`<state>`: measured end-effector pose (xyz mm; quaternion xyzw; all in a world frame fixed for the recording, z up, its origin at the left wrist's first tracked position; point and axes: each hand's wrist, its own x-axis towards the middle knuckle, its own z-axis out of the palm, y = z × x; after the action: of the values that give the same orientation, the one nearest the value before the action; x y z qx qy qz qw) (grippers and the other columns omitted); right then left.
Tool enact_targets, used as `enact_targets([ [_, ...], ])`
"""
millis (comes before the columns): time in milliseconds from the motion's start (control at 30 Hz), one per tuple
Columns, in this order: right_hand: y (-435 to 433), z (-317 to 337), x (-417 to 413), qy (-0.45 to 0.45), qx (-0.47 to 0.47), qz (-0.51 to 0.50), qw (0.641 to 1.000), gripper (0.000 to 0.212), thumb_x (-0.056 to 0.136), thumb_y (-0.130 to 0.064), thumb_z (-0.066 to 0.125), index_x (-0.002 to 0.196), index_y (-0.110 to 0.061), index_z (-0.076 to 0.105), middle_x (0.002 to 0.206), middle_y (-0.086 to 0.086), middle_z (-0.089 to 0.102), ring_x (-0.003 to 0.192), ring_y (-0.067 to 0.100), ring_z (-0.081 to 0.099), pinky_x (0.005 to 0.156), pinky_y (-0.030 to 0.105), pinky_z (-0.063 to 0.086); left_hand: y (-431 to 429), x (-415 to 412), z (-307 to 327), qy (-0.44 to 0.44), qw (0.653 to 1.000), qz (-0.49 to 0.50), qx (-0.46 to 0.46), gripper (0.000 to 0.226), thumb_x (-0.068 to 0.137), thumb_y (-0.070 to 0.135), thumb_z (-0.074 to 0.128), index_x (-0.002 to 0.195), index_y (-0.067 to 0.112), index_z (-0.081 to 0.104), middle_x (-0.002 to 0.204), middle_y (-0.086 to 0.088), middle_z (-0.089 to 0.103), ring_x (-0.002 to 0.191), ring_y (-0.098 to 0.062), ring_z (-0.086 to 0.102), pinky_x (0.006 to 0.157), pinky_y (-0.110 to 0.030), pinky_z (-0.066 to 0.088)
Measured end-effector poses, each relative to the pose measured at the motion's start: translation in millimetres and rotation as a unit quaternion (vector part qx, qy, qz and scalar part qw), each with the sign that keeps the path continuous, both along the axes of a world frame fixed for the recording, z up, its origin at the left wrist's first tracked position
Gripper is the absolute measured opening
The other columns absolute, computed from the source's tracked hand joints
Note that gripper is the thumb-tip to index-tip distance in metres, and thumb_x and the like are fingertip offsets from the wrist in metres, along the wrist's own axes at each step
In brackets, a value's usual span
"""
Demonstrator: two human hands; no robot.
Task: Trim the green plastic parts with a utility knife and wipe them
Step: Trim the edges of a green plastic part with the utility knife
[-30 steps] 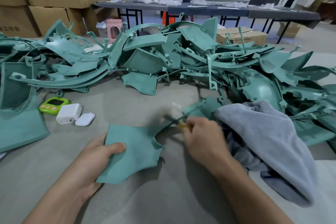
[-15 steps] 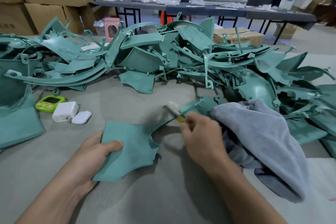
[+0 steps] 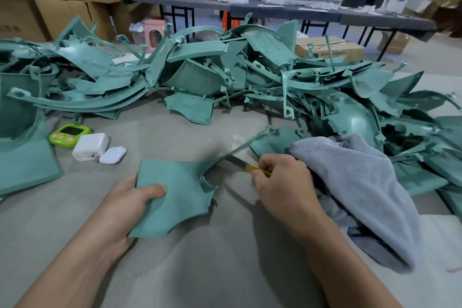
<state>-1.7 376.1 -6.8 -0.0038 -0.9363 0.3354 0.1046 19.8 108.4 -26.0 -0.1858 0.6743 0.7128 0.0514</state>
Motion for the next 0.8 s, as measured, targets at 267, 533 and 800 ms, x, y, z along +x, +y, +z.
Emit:
enact_targets([
  [267,-15.6,-8.5,-5.4,-0.021,-0.068,0.100,0.992,0.022,0.092,-0.028,0.071,0.072,-0.020,0.065,0.065,0.002,0.061,0.061,0.020,0.055,0.060,0.041,0.048,0.8,1.5,1.3,0.005,1.000,-0.014,0.000,0.019,0.093,0.002,0.062,0.107,0.011,0.072,0.095,-0.019,0.077,0.069,-0.035,0.073,0.056,-0.043,0.059],
  [533,2.9,-1.0,-14.3,-0.077,-0.092,0.209,0.971,0.012,0.088,-0.017,0.079,0.083,-0.026,0.083,0.064,-0.010,0.071,0.051,0.000,0.054,0.052,0.015,0.042,1.2,2.6,5.0,-0.005,1.000,-0.029,-0.004,0.018,0.094,0.002,0.061,0.107,0.009,0.072,0.094,-0.019,0.078,0.068,-0.034,0.074,0.050,-0.039,0.057],
  [800,2.9,0.8,-16.7,-0.061,-0.048,0.223,0.972,0.011,0.088,-0.019,0.079,0.087,-0.029,0.083,0.071,-0.009,0.074,0.064,0.014,0.064,0.060,0.028,0.053,0.1,3.1,6.7,-0.010,0.999,-0.048,-0.015,0.019,0.095,0.002,0.061,0.108,0.009,0.072,0.094,-0.019,0.078,0.070,-0.034,0.074,0.050,-0.037,0.057],
])
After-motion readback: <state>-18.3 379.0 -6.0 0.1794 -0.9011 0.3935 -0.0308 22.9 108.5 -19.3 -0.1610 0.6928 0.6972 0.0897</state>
